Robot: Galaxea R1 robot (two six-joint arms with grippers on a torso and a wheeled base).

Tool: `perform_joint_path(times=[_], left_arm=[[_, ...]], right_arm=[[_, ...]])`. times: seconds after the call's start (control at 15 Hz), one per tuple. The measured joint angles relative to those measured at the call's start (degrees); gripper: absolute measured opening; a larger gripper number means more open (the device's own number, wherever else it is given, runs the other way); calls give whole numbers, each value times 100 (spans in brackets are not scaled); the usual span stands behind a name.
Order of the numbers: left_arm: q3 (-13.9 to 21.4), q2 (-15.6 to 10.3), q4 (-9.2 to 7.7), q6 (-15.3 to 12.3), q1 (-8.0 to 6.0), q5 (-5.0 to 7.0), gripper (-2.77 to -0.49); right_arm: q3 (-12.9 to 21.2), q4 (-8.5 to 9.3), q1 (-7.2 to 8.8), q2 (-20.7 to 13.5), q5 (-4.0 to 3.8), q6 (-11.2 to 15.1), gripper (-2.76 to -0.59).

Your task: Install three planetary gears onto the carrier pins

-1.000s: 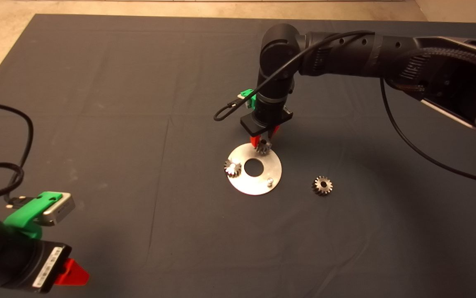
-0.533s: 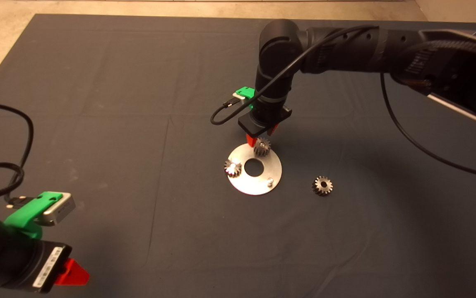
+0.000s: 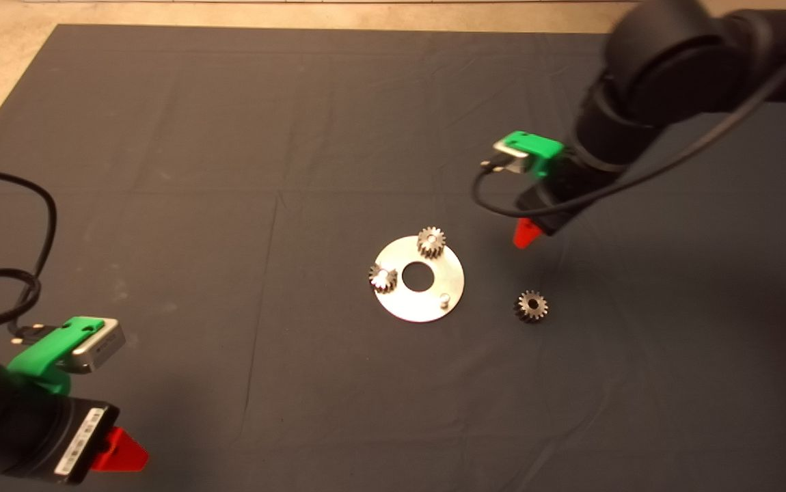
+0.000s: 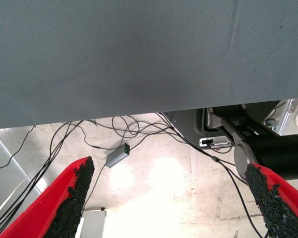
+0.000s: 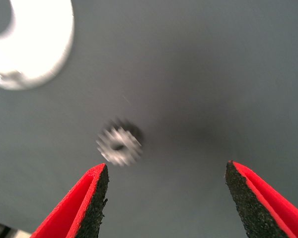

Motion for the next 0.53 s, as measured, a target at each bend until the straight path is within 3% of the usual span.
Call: perform_joint_path(times=[0.13, 0.27, 0.53], left_arm=[[0, -3, -22, 0, 0, 1, -109], [22, -3, -42, 0, 0, 1, -109], [49, -3, -63, 0, 0, 0, -109]], right_arm=[[377, 5, -30, -251, 7, 115, -163], [690, 32, -163, -328, 85, 235, -163], [962, 43, -530, -509, 57, 428, -163]])
